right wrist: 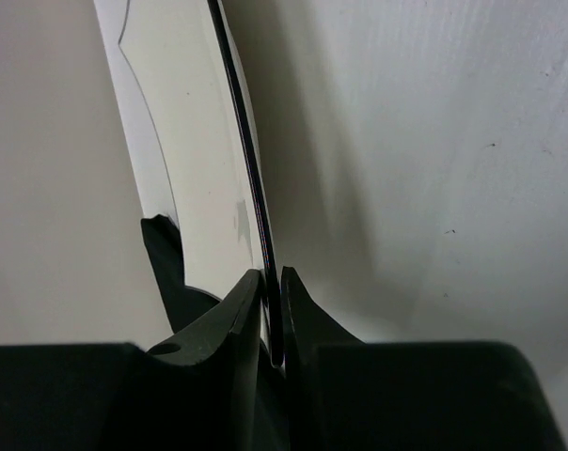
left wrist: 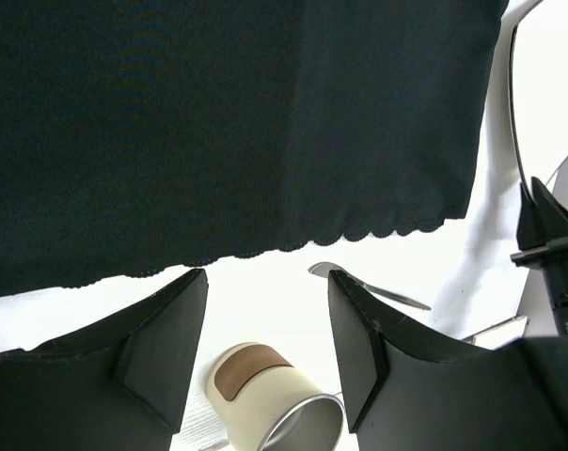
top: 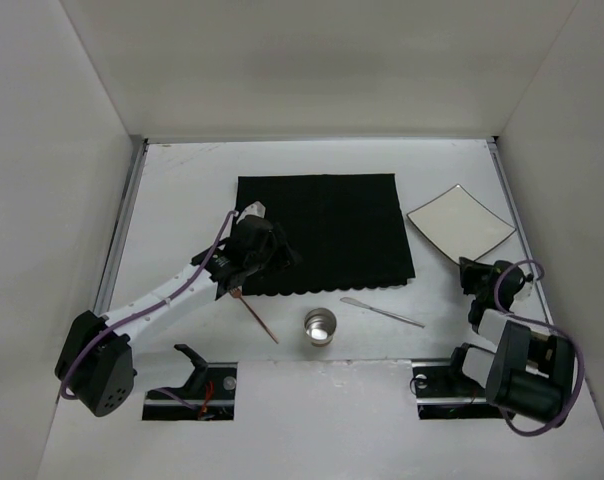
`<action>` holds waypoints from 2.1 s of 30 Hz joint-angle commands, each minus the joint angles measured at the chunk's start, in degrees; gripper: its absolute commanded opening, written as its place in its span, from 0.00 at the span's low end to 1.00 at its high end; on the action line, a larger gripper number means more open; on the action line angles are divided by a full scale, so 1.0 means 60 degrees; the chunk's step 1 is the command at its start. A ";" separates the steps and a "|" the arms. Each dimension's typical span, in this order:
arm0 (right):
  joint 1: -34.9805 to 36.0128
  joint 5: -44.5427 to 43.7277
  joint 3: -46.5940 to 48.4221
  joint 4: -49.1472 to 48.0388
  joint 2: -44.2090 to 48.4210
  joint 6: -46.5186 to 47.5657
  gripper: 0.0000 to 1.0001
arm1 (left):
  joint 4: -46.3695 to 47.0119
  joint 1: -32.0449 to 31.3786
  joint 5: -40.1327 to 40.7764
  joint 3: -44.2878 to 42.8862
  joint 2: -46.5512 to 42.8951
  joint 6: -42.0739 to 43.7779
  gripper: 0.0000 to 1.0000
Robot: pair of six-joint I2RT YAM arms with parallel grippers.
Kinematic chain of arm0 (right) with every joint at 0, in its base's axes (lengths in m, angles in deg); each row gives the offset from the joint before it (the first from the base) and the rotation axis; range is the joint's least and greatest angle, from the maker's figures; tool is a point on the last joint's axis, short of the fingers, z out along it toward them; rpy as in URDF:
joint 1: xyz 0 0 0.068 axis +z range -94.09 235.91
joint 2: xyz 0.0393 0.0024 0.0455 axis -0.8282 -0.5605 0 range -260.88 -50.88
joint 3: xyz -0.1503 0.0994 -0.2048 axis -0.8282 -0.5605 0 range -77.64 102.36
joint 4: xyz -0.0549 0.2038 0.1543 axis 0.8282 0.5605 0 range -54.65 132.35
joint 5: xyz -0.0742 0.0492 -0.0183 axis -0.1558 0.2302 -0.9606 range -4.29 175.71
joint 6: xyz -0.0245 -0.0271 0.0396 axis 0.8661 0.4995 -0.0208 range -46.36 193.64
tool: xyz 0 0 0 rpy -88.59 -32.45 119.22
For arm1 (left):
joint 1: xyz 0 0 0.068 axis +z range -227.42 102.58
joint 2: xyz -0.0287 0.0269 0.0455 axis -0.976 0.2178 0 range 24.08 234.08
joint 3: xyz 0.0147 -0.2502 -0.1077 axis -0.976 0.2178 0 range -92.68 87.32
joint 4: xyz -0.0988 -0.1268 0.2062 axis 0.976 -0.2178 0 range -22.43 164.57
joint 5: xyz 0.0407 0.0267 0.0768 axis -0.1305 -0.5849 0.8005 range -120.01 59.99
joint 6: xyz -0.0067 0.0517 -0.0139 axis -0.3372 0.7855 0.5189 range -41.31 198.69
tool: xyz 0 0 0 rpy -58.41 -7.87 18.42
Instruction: Set the dinner table for one person
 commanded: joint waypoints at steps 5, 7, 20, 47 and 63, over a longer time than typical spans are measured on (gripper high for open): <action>-0.0077 -0.0530 0.0400 0.1393 0.1022 0.0657 0.10 | -0.0132 -0.0046 -0.0314 -0.0257 -0.0059 -0.0069 0.51; -0.0077 -0.0486 0.0415 0.1495 0.1476 0.0628 0.10 | -0.0132 -0.0061 -0.0314 -0.0257 -0.0088 -0.0069 0.51; -0.0604 0.0891 0.1469 0.2009 0.4524 0.0291 0.10 | -0.0132 0.0144 -0.0372 -0.0286 -0.0176 -0.0025 0.51; 0.6057 0.0571 0.3358 -0.1401 0.2140 -0.0163 0.09 | -0.0996 0.2355 -0.1032 -0.0946 -0.1053 0.0605 0.51; 0.7409 0.0435 0.3915 -0.7817 -0.3879 -0.2007 0.07 | -0.2402 0.2986 -0.0329 -0.0681 -0.2256 0.0839 0.51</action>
